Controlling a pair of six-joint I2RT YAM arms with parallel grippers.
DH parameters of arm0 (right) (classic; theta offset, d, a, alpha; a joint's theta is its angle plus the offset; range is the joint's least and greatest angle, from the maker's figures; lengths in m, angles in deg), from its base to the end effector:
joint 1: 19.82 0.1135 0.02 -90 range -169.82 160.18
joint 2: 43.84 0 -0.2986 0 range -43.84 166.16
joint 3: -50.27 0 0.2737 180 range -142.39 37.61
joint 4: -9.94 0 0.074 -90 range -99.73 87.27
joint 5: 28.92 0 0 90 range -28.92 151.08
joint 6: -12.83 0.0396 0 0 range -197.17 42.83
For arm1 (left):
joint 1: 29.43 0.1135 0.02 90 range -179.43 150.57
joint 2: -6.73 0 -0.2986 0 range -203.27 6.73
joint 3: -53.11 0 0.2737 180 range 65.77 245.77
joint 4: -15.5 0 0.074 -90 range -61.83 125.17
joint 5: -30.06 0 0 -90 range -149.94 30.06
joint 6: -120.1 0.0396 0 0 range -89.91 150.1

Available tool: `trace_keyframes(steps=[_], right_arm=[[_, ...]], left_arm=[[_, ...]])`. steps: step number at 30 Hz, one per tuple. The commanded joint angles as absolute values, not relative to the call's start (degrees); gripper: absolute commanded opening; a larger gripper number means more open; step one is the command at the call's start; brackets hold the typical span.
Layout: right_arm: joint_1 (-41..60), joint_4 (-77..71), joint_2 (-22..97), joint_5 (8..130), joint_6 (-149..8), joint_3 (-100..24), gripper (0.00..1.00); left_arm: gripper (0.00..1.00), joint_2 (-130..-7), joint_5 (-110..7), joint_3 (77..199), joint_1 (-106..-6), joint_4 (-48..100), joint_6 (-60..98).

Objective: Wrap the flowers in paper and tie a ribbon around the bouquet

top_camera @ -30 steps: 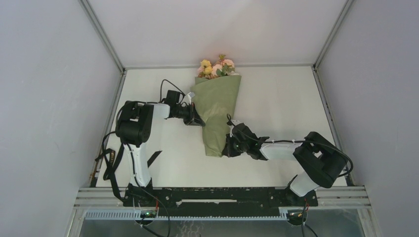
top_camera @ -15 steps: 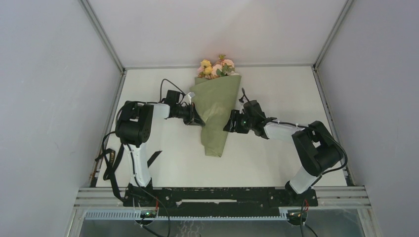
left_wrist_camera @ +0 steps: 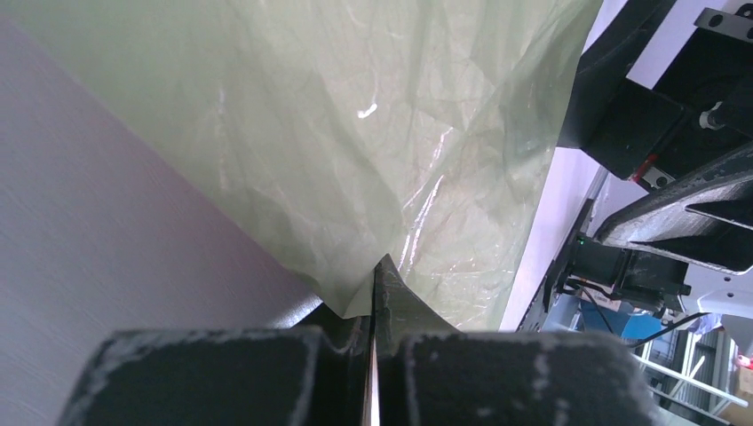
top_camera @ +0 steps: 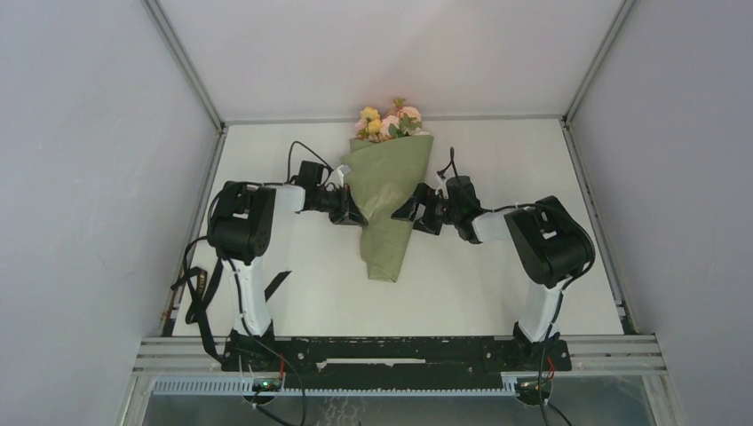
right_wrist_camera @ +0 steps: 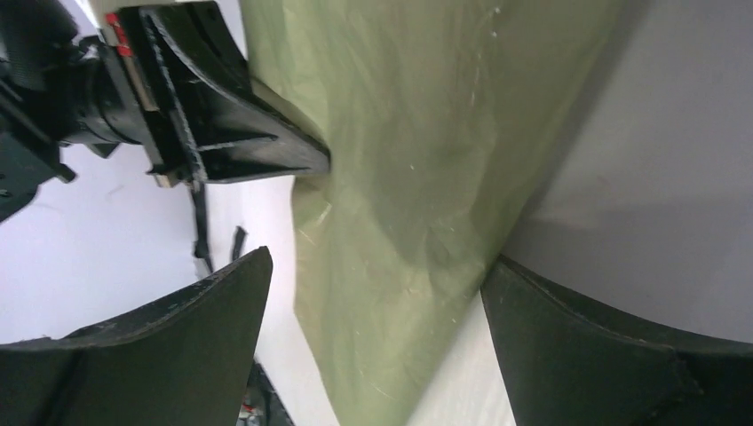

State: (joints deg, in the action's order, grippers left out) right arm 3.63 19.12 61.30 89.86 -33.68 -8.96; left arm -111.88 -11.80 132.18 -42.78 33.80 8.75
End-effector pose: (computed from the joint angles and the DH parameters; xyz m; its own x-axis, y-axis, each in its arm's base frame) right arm 0.3369 0.1669 0.1401 -0.8817 0.2751 -0.3833 -0.1323 0.6357 0.7605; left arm 0.4091 -0.1274 0.1164 -0.9637 -0.0210 -0.2662 0.2029 0.5906 -0.7810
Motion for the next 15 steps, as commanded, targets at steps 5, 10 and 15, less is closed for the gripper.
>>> trace_keyframes(steps=[5, 10, 15], right_arm=[[5.7, 30.7, 67.9, 92.7, -22.4, -4.2, 0.96], [8.5, 37.4, 69.7, 93.3, -18.8, -2.6, 0.95], [9.1, 43.4, 71.6, 93.0, -15.9, -2.6, 0.84]], left_arm=[[0.00, -114.1, -17.0, 134.8, -42.6, 37.0, 11.7], [0.00, -114.1, -16.8, 134.7, -42.6, 37.0, 11.6], [0.00, -114.1, -16.8, 134.7, -42.6, 37.0, 11.5]])
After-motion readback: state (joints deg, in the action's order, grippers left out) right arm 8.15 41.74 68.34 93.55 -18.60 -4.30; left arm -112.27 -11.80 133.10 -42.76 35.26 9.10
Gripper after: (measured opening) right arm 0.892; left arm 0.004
